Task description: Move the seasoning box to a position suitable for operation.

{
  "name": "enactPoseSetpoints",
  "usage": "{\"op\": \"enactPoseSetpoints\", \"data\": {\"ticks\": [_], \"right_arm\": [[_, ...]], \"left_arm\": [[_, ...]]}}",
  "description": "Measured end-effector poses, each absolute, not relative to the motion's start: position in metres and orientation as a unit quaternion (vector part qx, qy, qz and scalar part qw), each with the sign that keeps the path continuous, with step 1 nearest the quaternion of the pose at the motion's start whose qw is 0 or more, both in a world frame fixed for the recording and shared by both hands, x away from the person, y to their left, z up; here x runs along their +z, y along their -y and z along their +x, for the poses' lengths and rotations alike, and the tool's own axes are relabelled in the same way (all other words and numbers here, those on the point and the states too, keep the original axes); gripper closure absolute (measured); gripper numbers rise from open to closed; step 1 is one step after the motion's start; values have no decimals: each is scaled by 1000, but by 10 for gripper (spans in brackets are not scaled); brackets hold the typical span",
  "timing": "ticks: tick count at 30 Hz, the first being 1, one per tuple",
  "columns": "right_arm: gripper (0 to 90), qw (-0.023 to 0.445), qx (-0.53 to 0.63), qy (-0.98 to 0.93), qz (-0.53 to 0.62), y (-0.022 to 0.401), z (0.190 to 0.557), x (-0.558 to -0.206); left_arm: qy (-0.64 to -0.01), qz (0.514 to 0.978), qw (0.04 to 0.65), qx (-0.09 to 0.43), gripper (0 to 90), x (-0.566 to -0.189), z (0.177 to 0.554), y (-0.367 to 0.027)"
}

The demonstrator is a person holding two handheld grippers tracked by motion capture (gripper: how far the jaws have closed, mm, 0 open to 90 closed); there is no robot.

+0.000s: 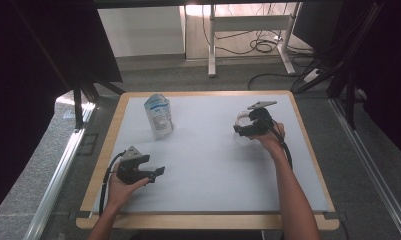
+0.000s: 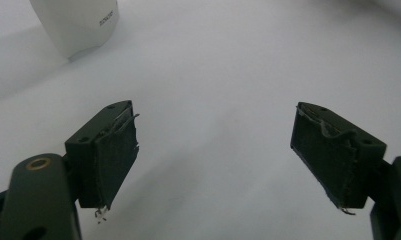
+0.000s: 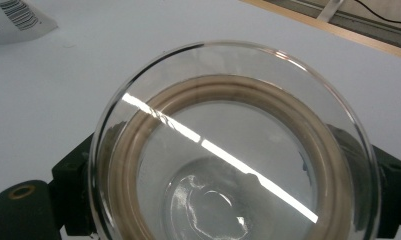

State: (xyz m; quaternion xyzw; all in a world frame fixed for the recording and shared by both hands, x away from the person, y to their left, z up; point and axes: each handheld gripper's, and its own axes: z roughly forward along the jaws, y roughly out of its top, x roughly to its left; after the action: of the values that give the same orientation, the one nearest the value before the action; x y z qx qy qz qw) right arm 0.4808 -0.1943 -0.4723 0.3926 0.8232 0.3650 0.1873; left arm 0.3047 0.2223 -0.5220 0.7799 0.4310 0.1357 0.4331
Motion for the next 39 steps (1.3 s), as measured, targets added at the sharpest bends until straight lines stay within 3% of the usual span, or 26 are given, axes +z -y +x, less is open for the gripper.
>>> {"op": "enactPoseSetpoints", "data": {"ticks": [22, 39], "right_arm": [[118, 173, 373, -850, 330, 185, 411, -457], [111, 138, 370, -869, 299, 175, 398, -473]], "left_arm": [[-433, 779, 431, 137, 188, -522, 305, -224], [-439, 778, 427, 139, 187, -524, 305, -227]]}}
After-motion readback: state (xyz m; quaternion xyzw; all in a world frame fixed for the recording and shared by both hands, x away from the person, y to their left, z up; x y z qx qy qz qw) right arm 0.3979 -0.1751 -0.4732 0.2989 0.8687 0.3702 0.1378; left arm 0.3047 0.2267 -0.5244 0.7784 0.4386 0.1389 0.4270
